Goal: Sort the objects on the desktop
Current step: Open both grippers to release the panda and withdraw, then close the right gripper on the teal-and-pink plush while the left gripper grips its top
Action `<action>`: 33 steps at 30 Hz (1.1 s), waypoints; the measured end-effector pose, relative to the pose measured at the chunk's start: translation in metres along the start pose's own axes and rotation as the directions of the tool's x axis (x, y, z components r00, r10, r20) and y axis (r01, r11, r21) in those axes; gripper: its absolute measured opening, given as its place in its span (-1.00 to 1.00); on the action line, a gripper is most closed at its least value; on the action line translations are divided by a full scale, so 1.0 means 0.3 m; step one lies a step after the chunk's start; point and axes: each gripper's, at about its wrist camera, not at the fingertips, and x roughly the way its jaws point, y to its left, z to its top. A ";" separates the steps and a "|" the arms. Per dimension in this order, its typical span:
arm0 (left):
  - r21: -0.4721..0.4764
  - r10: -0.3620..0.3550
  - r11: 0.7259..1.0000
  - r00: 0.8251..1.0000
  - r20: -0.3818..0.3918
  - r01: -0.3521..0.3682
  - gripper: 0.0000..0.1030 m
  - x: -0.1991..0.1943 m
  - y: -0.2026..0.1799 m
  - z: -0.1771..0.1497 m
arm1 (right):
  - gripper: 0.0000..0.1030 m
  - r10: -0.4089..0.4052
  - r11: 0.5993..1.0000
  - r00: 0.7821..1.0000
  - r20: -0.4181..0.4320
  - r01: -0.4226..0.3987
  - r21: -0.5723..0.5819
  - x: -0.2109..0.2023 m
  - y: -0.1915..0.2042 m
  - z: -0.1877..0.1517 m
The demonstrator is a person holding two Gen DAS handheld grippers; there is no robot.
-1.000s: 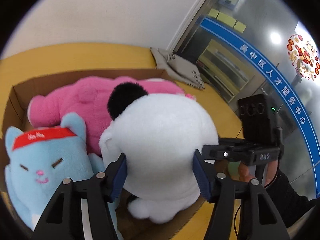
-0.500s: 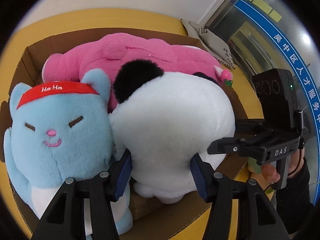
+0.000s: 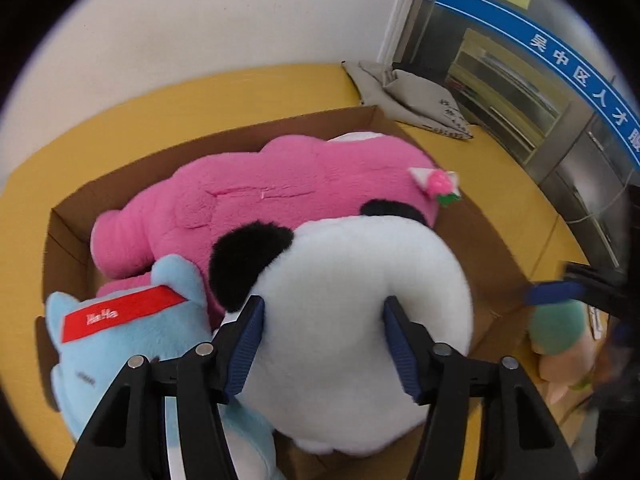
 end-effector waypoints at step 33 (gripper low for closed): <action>-0.232 -0.224 0.934 0.950 0.216 0.272 0.61 -0.442 -0.164 -0.761 | 0.49 -0.095 0.966 0.989 -0.111 0.119 0.229 -0.173 0.085 -0.656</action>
